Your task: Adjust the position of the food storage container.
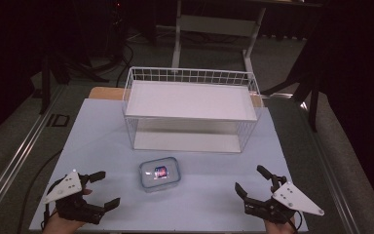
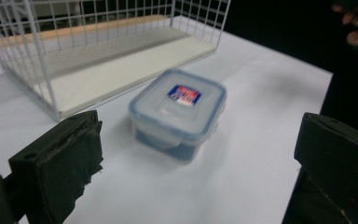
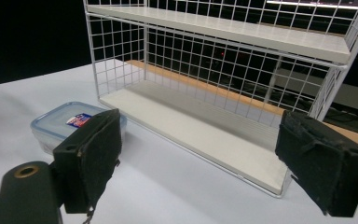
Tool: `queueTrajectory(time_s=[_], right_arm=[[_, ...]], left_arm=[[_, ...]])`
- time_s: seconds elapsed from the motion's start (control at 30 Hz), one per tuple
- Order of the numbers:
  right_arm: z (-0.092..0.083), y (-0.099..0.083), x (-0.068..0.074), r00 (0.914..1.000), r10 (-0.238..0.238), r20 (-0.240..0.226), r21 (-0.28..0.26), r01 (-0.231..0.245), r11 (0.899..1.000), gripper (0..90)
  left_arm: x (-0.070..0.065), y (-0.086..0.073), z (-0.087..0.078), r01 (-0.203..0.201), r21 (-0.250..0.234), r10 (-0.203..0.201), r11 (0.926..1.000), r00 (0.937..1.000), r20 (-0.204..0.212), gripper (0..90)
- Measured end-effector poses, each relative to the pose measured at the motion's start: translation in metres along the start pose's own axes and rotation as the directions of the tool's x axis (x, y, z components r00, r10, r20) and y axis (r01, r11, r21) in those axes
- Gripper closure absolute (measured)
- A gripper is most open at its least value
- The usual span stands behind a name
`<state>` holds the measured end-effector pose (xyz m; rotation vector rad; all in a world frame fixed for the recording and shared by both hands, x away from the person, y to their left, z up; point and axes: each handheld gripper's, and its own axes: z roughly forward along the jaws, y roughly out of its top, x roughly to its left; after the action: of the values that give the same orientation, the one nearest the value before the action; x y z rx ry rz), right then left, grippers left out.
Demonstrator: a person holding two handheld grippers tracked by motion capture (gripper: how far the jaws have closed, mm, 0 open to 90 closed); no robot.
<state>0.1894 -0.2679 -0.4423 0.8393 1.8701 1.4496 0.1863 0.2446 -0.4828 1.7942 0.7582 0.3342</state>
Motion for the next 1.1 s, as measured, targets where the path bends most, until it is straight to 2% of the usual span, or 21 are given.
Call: queueTrajectory(time_s=[0.1, 0.17, 0.2, 0.23, 0.27, 0.37, 0.4, 0.43, 0.57, 0.6, 0.7, 0.73, 0.77, 0.8, 0.83, 0.87, 0.93, 0.97, 1.03, 1.1], right_arm=[[0.000, 0.001, 0.001, 0.9999, 0.010, -0.003, -0.004, -0.010, 1.000, 14.3], [-0.001, 0.001, 0.002, 0.9999, 0.012, -0.006, -0.010, -0.012, 1.000, 14.2], [-0.001, 0.001, 0.002, 0.9999, 0.012, -0.006, -0.010, -0.012, 1.000, 14.2], [-0.002, 0.002, 0.003, 1.0000, 0.006, -0.004, -0.011, -0.006, 1.000, 14.2], [-0.003, 0.003, 0.003, 1.0000, 0.004, -0.004, -0.019, -0.004, 1.000, 14.2], [-0.003, 0.003, 0.004, 0.9999, 0.007, -0.009, -0.020, -0.007, 1.000, 14.2], [-0.003, 0.003, 0.004, 0.9999, 0.007, -0.009, -0.020, -0.007, 1.000, 14.2], [-0.002, 0.002, 0.004, 0.9999, 0.008, -0.012, -0.017, -0.008, 1.000, 14.2], [-0.002, 0.002, 0.004, 0.9998, 0.012, -0.016, -0.015, -0.012, 1.000, 14.2], [-0.002, 0.002, 0.004, 0.9998, 0.014, -0.017, -0.015, -0.014, 1.000, 14.2], [-0.001, 0.002, 0.005, 0.9996, 0.015, -0.022, -0.013, -0.015, 1.000, 14.2], [-0.001, 0.002, 0.005, 0.9996, 0.017, -0.025, -0.011, -0.017, 1.000, 14.2], [-0.001, 0.002, 0.005, 0.9994, 0.018, -0.029, -0.009, -0.019, 1.000, 14.3], [0.000, 0.001, 0.005, 0.9991, 0.022, -0.036, -0.005, -0.023, 1.000, 14.3], [0.000, 0.001, 0.005, 0.9989, 0.024, -0.040, -0.004, -0.024, 1.000, 14.3], [0.000, 0.001, 0.005, 0.9987, 0.025, -0.045, -0.006, -0.025, 1.000, 14.3], [0.000, 0.001, 0.005, 0.9983, 0.028, -0.051, -0.007, -0.029, 1.000, 14.4], [0.000, 0.001, 0.005, 0.9983, 0.029, -0.050, -0.007, -0.030, 1.000, 14.3], [0.000, 0.000, 0.004, 0.9983, 0.031, -0.050, -0.007, -0.031, 0.999, 14.3], [0.000, 0.000, 0.004, 0.9983, 0.031, -0.049, -0.005, -0.031, 0.999, 14.3]], left_arm=[[0.009, -0.004, -0.002, 0.003, 0.034, -0.003, 0.9994, 1.0000, -0.001, 3.4], [0.011, -0.004, -0.002, -0.001, 0.045, 0.001, 0.9990, 0.9999, -0.010, 3.9], [0.014, -0.005, -0.002, -0.016, 0.067, 0.017, 0.9976, 0.9998, -0.006, 3.9], [0.016, -0.005, -0.001, -0.018, 0.084, 0.020, 0.9963, 0.9997, -0.016, 6.2], [0.021, -0.006, 0.001, -0.007, 0.111, 0.008, 0.9938, 0.9999, -0.007, 9.5], [0.023, -0.005, 0.004, -0.013, 0.124, 0.015, 0.9922, 0.9998, -0.016, 17.1], [0.024, -0.005, 0.006, -0.019, 0.129, 0.020, 0.9914, 0.9997, -0.012, 17.1], [0.025, -0.006, 0.010, -0.029, 0.133, 0.030, 0.9906, 0.9995, -0.005, 23.2], [0.026, -0.009, 0.019, -0.022, 0.156, 0.019, 0.9876, 0.9995, 0.024, 34.7], [0.026, -0.010, 0.023, -0.017, 0.172, 0.012, 0.9849, 0.9996, 0.026, 40.4], [0.027, -0.012, 0.035, 0.005, 0.214, -0.016, 0.9769, 0.9986, 0.050, 49.9], [0.026, -0.013, 0.038, 0.007, 0.220, -0.021, 0.9755, 0.9980, 0.060, 50.1], [0.026, -0.013, 0.043, 0.005, 0.241, -0.022, 0.9704, 0.9974, 0.069, 51.3], [0.026, -0.014, 0.046, 0.008, 0.248, -0.027, 0.9687, 0.9971, 0.071, 56.0], [0.026, -0.014, 0.048, 0.010, 0.257, -0.031, 0.9664, 0.9965, 0.078, 56.6], [0.026, -0.014, 0.051, 0.002, 0.273, -0.026, 0.9620, 0.9960, 0.085, 61.0], [0.025, -0.014, 0.057, -0.008, 0.288, -0.021, 0.9576, 0.9951, 0.097, 66.6], [0.025, -0.014, 0.061, -0.014, 0.301, -0.019, 0.9534, 0.9943, 0.105, 72.5], [0.024, -0.014, 0.067, -0.031, 0.312, -0.003, 0.9496, 0.9942, 0.108, 79.4], [0.022, -0.014, 0.075, -0.049, 0.341, 0.015, 0.9388, 0.9946, 0.103, 86.4]])
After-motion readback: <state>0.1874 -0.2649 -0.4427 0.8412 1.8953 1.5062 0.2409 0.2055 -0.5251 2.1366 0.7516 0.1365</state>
